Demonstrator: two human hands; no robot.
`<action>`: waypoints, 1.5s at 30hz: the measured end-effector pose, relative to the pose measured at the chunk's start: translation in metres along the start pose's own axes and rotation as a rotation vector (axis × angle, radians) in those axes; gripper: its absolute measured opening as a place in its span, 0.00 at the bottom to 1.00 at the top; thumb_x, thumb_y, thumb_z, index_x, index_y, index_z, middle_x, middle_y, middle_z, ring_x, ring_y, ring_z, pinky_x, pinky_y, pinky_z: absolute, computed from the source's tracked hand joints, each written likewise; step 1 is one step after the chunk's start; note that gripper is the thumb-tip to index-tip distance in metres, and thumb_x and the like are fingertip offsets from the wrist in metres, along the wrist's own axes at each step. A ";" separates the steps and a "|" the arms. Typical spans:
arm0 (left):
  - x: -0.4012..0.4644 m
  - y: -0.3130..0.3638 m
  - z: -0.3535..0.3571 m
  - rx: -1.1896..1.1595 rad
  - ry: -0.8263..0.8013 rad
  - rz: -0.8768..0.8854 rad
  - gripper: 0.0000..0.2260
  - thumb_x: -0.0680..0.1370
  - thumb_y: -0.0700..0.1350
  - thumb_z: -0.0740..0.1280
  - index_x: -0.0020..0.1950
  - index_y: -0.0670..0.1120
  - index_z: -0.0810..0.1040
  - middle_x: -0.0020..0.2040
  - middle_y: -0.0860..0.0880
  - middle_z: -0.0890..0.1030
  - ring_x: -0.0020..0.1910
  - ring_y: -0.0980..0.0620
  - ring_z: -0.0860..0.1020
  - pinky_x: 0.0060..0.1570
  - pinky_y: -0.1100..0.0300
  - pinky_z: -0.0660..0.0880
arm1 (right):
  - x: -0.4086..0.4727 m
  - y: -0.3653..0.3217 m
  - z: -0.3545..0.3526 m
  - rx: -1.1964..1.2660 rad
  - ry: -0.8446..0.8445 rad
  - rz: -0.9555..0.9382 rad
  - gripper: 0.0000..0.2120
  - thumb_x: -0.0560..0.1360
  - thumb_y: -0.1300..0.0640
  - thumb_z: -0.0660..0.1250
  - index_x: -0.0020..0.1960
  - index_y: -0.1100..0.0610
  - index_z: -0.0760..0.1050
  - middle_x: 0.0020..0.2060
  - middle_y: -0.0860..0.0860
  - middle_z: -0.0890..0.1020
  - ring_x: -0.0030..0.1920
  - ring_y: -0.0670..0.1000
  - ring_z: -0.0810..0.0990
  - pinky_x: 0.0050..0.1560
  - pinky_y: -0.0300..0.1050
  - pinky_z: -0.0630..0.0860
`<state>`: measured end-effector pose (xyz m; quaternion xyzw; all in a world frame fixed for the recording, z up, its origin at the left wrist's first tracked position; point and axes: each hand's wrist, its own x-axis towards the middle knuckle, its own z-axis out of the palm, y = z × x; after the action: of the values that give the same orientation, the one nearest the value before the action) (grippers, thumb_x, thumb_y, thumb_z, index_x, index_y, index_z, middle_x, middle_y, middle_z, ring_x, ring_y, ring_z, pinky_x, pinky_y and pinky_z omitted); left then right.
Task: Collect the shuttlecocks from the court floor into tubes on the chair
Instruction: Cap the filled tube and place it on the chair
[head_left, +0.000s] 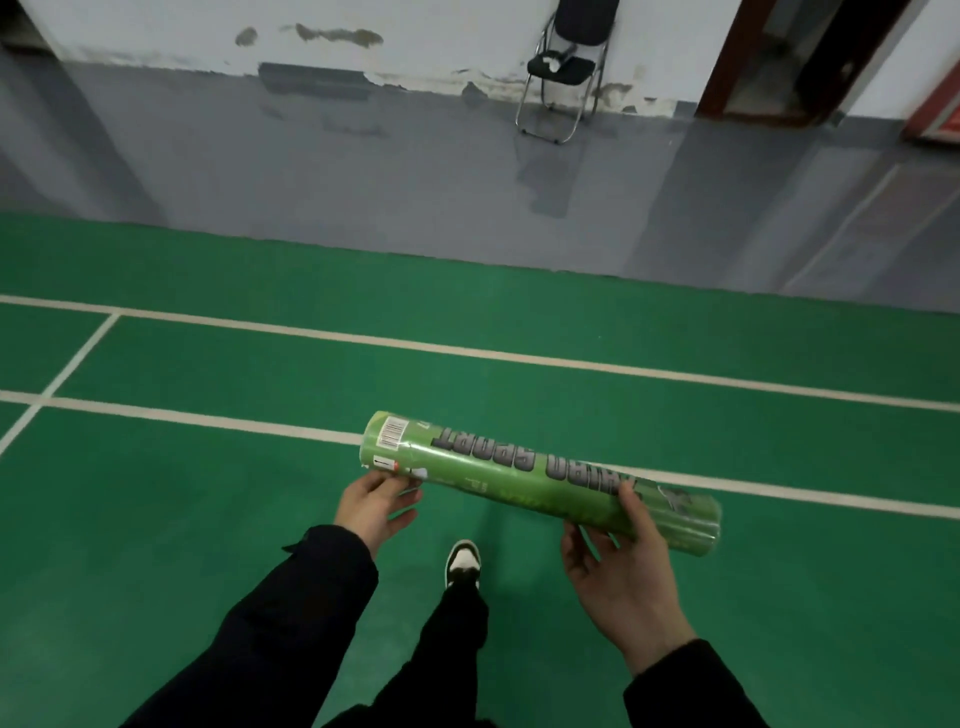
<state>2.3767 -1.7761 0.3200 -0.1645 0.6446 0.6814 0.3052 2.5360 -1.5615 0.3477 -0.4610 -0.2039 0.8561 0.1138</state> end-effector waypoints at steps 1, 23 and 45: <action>0.029 0.013 0.012 -0.018 0.010 0.000 0.03 0.83 0.36 0.65 0.56 0.40 0.78 0.58 0.40 0.83 0.59 0.41 0.81 0.65 0.43 0.75 | 0.030 -0.014 0.016 -0.010 0.002 0.009 0.22 0.71 0.45 0.77 0.62 0.50 0.79 0.54 0.55 0.82 0.55 0.57 0.79 0.51 0.50 0.78; 0.622 0.402 0.372 -0.315 -0.258 -0.176 0.36 0.71 0.49 0.78 0.76 0.45 0.68 0.73 0.39 0.76 0.68 0.42 0.79 0.61 0.45 0.81 | 0.592 -0.384 0.441 0.033 -0.021 0.058 0.27 0.70 0.42 0.76 0.65 0.53 0.79 0.48 0.54 0.85 0.50 0.55 0.80 0.48 0.49 0.78; 1.204 0.866 0.650 -0.307 -0.262 -0.150 0.27 0.74 0.49 0.73 0.72 0.45 0.75 0.64 0.42 0.84 0.64 0.45 0.82 0.61 0.48 0.78 | 1.090 -0.752 0.952 -0.019 0.035 0.011 0.27 0.69 0.43 0.78 0.64 0.54 0.80 0.50 0.55 0.83 0.50 0.56 0.80 0.46 0.48 0.79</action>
<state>1.0285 -0.8799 0.3248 -0.1665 0.4741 0.7625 0.4075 1.1469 -0.7067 0.3470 -0.4780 -0.2073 0.8466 0.1083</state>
